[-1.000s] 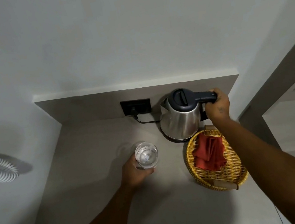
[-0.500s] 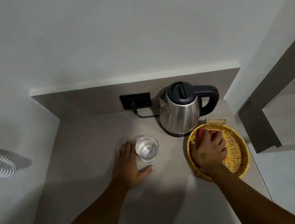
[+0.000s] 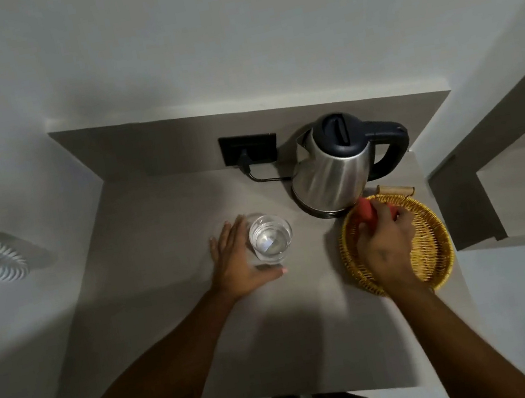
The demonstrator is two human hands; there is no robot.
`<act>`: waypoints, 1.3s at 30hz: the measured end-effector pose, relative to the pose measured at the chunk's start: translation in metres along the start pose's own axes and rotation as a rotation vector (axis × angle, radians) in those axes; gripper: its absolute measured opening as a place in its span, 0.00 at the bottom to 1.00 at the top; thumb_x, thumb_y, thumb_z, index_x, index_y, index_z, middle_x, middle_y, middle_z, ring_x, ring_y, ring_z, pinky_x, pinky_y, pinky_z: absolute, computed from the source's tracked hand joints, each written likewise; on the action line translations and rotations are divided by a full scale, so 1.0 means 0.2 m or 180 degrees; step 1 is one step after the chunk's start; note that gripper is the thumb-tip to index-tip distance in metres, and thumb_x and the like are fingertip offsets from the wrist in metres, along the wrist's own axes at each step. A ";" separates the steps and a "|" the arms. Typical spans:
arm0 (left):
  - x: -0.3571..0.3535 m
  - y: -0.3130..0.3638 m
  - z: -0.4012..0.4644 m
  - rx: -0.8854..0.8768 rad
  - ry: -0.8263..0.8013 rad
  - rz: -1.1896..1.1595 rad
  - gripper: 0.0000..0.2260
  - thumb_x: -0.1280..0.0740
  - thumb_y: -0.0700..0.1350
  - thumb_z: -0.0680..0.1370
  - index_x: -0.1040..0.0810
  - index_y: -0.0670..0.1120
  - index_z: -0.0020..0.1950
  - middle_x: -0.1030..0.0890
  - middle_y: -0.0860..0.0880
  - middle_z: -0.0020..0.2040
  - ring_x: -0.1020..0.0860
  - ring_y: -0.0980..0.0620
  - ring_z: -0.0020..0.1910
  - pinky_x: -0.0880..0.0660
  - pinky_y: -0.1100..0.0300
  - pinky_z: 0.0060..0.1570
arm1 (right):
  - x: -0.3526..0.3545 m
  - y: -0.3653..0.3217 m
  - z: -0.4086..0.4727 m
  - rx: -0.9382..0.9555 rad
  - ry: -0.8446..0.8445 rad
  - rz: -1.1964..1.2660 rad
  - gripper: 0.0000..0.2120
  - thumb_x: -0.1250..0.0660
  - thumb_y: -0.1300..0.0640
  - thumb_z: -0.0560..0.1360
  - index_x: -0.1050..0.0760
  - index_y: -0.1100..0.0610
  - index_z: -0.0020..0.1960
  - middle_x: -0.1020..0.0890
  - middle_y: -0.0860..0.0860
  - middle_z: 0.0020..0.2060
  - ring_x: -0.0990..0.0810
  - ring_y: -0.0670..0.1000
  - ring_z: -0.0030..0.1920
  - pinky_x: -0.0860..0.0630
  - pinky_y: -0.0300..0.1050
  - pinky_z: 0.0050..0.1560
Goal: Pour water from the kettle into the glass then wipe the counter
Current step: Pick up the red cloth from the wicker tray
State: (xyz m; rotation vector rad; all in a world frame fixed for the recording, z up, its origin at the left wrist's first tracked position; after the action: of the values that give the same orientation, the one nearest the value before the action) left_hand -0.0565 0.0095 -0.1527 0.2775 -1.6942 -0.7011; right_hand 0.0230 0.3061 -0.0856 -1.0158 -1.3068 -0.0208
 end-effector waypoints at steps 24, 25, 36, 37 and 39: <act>0.64 -0.37 -0.34 0.0432 0.1142 -0.0998 0.31 0.19 0.49 0.56 0.25 0.67 0.55 0.18 0.68 0.50 0.19 0.68 0.49 0.24 0.74 0.51 | -0.69 -0.32 -0.28 0.1378 -0.0723 -0.0858 0.22 0.50 0.41 0.80 0.43 0.39 0.73 0.46 0.53 0.77 0.49 0.62 0.74 0.46 0.70 0.69; 0.63 -0.35 -0.34 0.0366 0.1109 -0.0995 0.31 0.20 0.49 0.56 0.25 0.69 0.55 0.19 0.72 0.50 0.20 0.72 0.49 0.27 0.78 0.50 | -0.66 -0.24 -0.38 0.1372 -0.0749 -0.0846 0.23 0.50 0.41 0.80 0.44 0.38 0.74 0.47 0.53 0.77 0.50 0.63 0.75 0.47 0.71 0.68; 0.63 -0.35 -0.41 0.0265 0.0974 -0.0935 0.34 0.17 0.42 0.56 0.22 0.71 0.53 0.20 0.75 0.53 0.21 0.76 0.49 0.30 0.85 0.46 | -0.96 -0.70 -0.43 0.2209 -0.1133 -0.0897 0.21 0.45 0.45 0.78 0.37 0.38 0.71 0.42 0.55 0.76 0.45 0.64 0.73 0.42 0.66 0.67; 0.63 -0.35 -0.41 0.0285 0.0936 -0.0932 0.33 0.18 0.45 0.56 0.22 0.71 0.53 0.19 0.74 0.53 0.20 0.74 0.49 0.30 0.84 0.45 | -0.92 -0.67 -0.33 0.1992 -0.1037 -0.0880 0.20 0.45 0.45 0.79 0.37 0.38 0.71 0.41 0.55 0.75 0.45 0.64 0.73 0.42 0.67 0.67; 0.61 -0.35 -0.41 0.0235 0.0831 -0.0930 0.32 0.19 0.47 0.56 0.22 0.70 0.55 0.19 0.72 0.53 0.19 0.72 0.50 0.29 0.83 0.46 | -0.80 -0.53 -0.24 0.1611 -0.0726 -0.0822 0.19 0.47 0.43 0.80 0.38 0.39 0.70 0.41 0.55 0.75 0.44 0.63 0.72 0.42 0.68 0.66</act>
State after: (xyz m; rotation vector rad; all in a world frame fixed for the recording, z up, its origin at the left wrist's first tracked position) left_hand -0.0232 -0.1349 -0.0871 0.6505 -1.4453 -0.7800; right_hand -0.0499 0.1311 -0.1451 -0.4235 -1.5423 0.2253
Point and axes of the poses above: each hand's wrist, its own z-axis towards the middle knuckle, its own x-axis out of the back of the hand, y = z × x, the point moved 10 cm from there along z, towards the middle knuckle
